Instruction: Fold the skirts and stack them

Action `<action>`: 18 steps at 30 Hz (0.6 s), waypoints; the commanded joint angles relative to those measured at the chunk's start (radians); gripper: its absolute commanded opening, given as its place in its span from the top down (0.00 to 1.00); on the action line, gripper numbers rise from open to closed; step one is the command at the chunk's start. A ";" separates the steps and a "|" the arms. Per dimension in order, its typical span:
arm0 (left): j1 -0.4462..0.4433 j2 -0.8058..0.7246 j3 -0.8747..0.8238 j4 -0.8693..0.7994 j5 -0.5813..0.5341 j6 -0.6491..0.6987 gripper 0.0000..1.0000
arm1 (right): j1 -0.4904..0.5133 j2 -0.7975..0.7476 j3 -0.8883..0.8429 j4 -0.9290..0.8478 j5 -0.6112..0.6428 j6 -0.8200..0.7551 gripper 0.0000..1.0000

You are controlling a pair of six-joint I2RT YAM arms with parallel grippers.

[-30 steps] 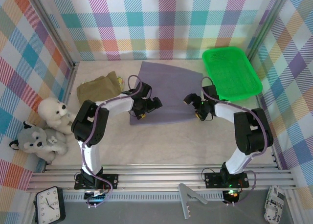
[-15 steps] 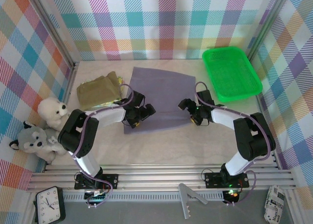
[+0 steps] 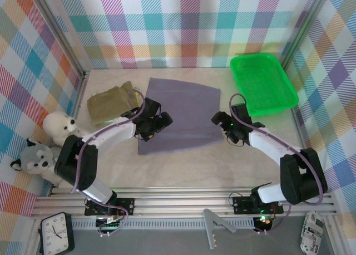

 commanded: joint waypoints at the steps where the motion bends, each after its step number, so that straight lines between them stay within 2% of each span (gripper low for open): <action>1: 0.037 -0.106 -0.054 -0.107 -0.120 -0.060 0.00 | -0.034 -0.045 -0.053 -0.063 -0.006 -0.060 0.00; 5: 0.081 -0.213 -0.128 -0.161 -0.194 -0.091 0.00 | -0.058 -0.077 -0.048 -0.213 0.009 -0.129 0.01; 8: 0.110 -0.260 -0.159 -0.183 -0.221 -0.089 0.00 | -0.060 -0.082 -0.054 -0.263 0.011 -0.142 0.10; 11: 0.137 -0.272 -0.165 -0.196 -0.217 -0.078 0.00 | -0.060 -0.076 -0.093 -0.204 -0.025 -0.128 0.18; 15: 0.148 -0.281 -0.174 -0.186 -0.215 -0.095 0.00 | -0.060 -0.027 -0.120 -0.040 -0.156 -0.121 0.28; 18: 0.150 -0.280 -0.179 -0.179 -0.213 -0.100 0.00 | -0.059 -0.010 -0.118 -0.023 -0.126 -0.063 0.38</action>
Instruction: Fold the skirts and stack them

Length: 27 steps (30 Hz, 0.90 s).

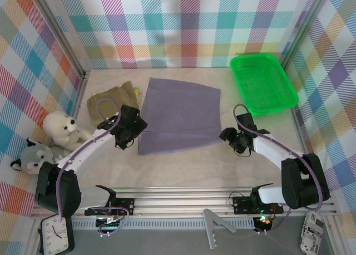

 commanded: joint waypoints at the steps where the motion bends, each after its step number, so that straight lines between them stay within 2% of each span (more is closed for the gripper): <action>1: 0.008 -0.022 -0.016 -0.027 -0.026 -0.019 0.00 | -0.001 0.010 -0.012 0.092 -0.026 0.050 0.40; 7: 0.010 -0.040 -0.025 -0.033 -0.041 0.003 0.00 | -0.001 0.043 0.002 0.145 -0.057 0.068 0.48; 12: 0.014 -0.036 -0.019 -0.045 -0.045 0.015 0.00 | 0.000 0.080 0.006 0.133 -0.041 0.095 0.50; 20: 0.015 -0.032 -0.029 -0.042 -0.034 0.015 0.00 | 0.002 0.138 0.006 0.218 -0.113 0.099 0.61; 27: 0.017 -0.026 -0.030 -0.039 -0.024 0.014 0.00 | 0.008 0.165 0.004 0.220 -0.118 0.104 0.62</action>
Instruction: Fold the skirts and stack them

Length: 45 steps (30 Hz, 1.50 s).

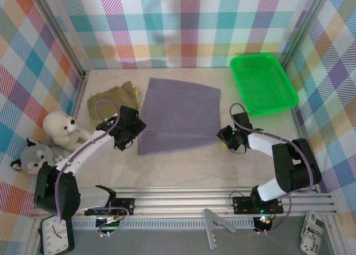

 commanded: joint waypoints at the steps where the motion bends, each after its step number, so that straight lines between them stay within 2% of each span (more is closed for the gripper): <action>1: 0.011 -0.006 -0.022 -0.020 -0.003 0.017 0.00 | 0.008 0.018 0.003 0.023 -0.016 0.015 0.61; 4: 0.012 -0.005 -0.031 0.006 0.027 0.029 0.00 | 0.008 0.021 -0.009 0.051 -0.025 0.011 0.65; 8: 0.014 -0.001 -0.055 0.040 0.129 0.051 0.00 | 0.008 0.002 -0.021 0.097 -0.033 -0.003 0.83; 12: 0.015 -0.033 -0.125 0.052 0.189 0.071 0.00 | 0.008 -0.018 -0.025 0.102 -0.029 0.001 0.94; 14: 0.019 -0.048 -0.158 0.039 0.217 0.076 0.03 | 0.008 -0.022 -0.032 0.101 -0.024 0.011 1.00; 17: 0.020 -0.058 -0.209 0.066 0.302 0.082 0.16 | 0.008 -0.024 -0.044 0.110 -0.028 0.024 1.00; 19: 0.020 -0.049 -0.229 0.067 0.336 0.077 0.30 | 0.008 -0.021 -0.047 0.119 -0.036 0.028 1.00; 21: 0.020 -0.042 -0.253 0.091 0.361 0.072 0.37 | 0.008 -0.019 -0.046 0.124 -0.040 0.030 1.00; 24: 0.021 -0.027 -0.272 0.133 0.363 0.074 0.49 | 0.009 -0.015 -0.043 0.125 -0.044 0.031 1.00; 26: 0.019 -0.007 -0.266 0.143 0.322 0.086 0.55 | 0.009 -0.016 -0.043 0.129 -0.046 0.032 1.00; 32: 0.025 0.037 -0.256 0.211 0.283 0.126 0.57 | 0.008 -0.022 -0.043 0.121 -0.050 0.029 1.00; 36: 0.026 0.069 -0.229 0.174 0.250 0.144 0.62 | 0.008 -0.026 -0.044 0.120 -0.050 0.029 1.00; 39: 0.027 0.065 -0.229 0.156 0.211 0.137 0.62 | 0.008 -0.029 -0.045 0.118 -0.049 0.028 1.00; 45: 0.026 0.093 -0.240 0.231 0.246 0.138 0.64 | 0.009 -0.034 -0.050 0.119 -0.046 0.030 1.00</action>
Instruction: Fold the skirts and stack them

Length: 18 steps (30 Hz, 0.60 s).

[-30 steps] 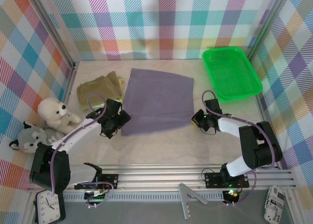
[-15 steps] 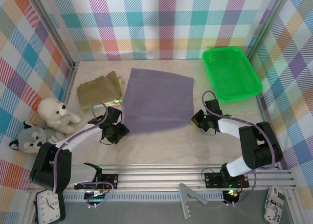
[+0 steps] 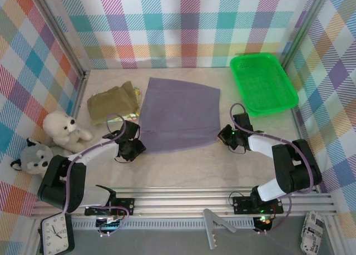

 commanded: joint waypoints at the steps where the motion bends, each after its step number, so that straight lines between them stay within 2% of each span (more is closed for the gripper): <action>1: 0.011 0.025 0.014 0.059 0.020 0.013 0.66 | 0.003 -0.023 -0.015 0.012 -0.015 0.011 1.00; 5: 0.011 0.037 0.020 0.090 0.057 0.001 0.70 | 0.004 -0.027 -0.017 0.015 -0.013 0.012 1.00; 14: 0.011 0.053 0.035 0.066 0.002 0.005 0.80 | 0.004 -0.034 -0.021 0.016 -0.015 0.011 1.00; 18: 0.011 0.080 0.037 0.119 0.020 -0.015 0.84 | 0.004 -0.043 -0.027 0.017 -0.014 0.008 1.00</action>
